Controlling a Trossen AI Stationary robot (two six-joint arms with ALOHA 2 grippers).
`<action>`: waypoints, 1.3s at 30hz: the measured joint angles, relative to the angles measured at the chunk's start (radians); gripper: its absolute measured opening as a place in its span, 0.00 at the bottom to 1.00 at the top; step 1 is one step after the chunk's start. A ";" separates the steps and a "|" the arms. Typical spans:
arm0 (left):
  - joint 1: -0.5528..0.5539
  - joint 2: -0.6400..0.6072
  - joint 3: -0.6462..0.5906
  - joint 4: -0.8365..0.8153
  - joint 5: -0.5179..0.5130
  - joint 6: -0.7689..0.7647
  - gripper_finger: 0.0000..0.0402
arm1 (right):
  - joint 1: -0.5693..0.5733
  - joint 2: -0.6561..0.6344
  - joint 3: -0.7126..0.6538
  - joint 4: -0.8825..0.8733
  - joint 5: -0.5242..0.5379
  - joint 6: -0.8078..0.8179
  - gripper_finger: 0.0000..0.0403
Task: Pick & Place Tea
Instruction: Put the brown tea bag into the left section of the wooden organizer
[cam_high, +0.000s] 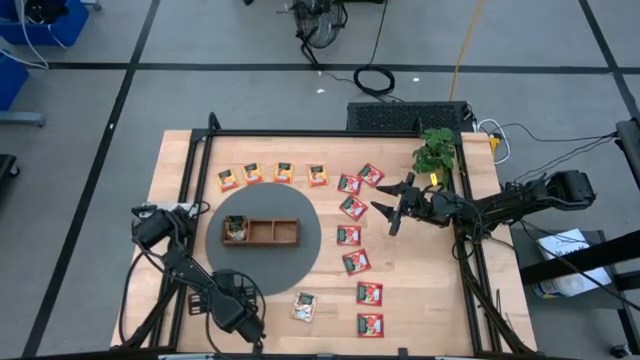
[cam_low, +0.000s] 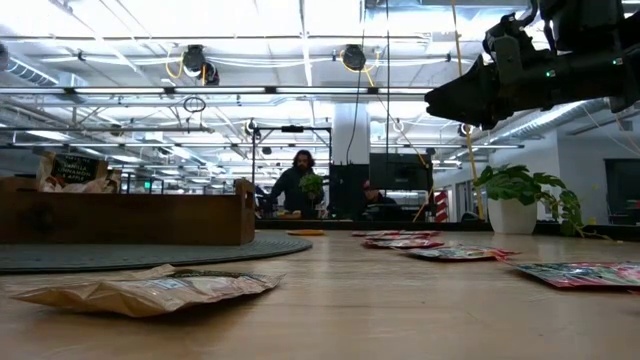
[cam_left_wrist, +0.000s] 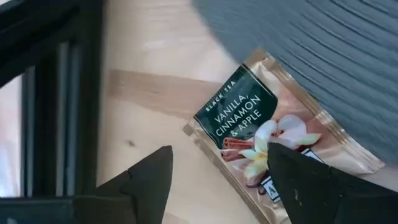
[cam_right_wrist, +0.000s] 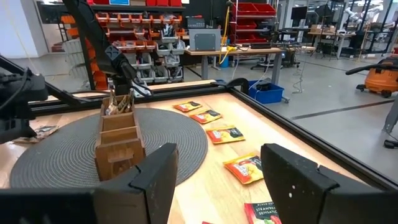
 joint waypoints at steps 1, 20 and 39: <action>0.001 0.001 0.012 0.010 -0.010 0.036 0.66 | 0.000 0.000 0.000 0.000 0.000 0.000 0.53; 0.004 -0.074 0.107 0.178 -0.266 -0.087 0.66 | 0.000 0.000 0.000 0.001 0.001 0.020 0.53; 0.018 0.061 0.112 0.266 -0.087 -0.078 0.66 | 0.000 0.000 0.000 -0.008 -0.002 0.009 0.53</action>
